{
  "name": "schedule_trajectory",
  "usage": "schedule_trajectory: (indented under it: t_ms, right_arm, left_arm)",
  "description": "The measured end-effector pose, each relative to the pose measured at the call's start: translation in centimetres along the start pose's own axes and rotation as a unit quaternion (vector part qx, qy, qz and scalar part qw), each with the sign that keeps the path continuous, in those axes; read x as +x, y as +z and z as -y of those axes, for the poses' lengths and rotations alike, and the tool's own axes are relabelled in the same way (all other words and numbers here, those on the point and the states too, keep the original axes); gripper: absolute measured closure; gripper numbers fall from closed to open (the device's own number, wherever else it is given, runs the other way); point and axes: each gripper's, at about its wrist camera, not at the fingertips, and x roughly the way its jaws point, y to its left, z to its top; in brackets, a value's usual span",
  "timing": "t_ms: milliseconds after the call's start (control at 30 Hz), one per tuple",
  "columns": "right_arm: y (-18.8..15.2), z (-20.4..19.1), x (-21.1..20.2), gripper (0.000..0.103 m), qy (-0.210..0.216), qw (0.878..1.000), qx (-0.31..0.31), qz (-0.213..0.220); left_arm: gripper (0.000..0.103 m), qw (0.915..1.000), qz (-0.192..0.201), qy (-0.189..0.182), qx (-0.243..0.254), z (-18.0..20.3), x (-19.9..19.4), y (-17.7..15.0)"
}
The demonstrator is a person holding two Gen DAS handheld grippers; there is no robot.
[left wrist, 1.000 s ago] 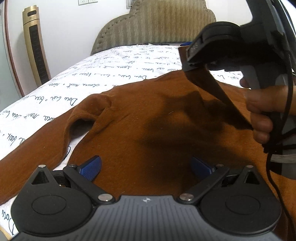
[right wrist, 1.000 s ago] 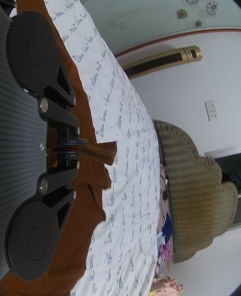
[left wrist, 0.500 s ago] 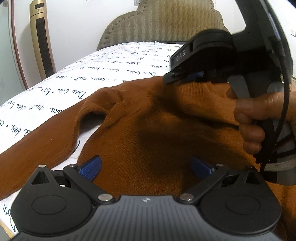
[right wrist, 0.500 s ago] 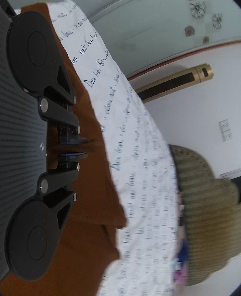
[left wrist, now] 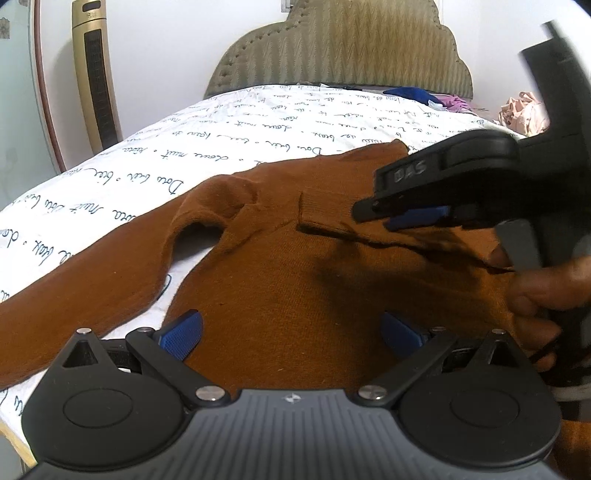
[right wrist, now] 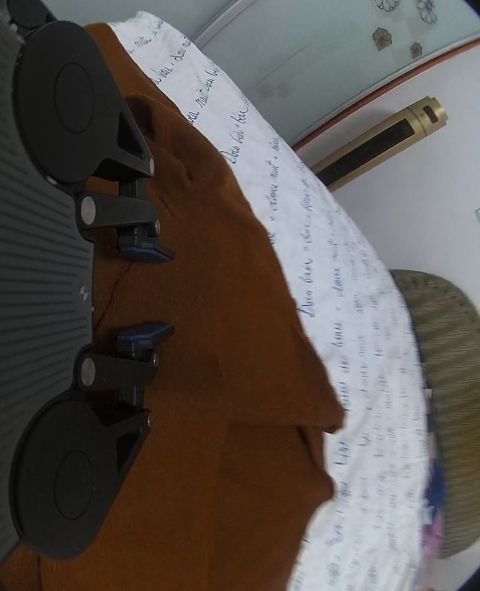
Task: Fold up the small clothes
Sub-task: 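Lay the sleeve across the sweater body and open the right tool, then grasp the other sleeve cuff with the left tool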
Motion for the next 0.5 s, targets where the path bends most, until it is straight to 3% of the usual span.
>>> schedule_trajectory:
  t_ms: [167,500]
  right_arm:
    - [-0.8,-1.0,-3.1,0.043,-0.006,0.999,-0.022,0.045]
    - [-2.7,-0.4,-6.2,0.035,-0.031,0.996,-0.039,0.074]
  left_arm:
    - [0.000,0.9998,-0.005,0.010,-0.015,-0.7,0.0,0.2]
    - [0.000,0.9988,-0.015,0.030,-0.037,-1.7,-0.4,0.3]
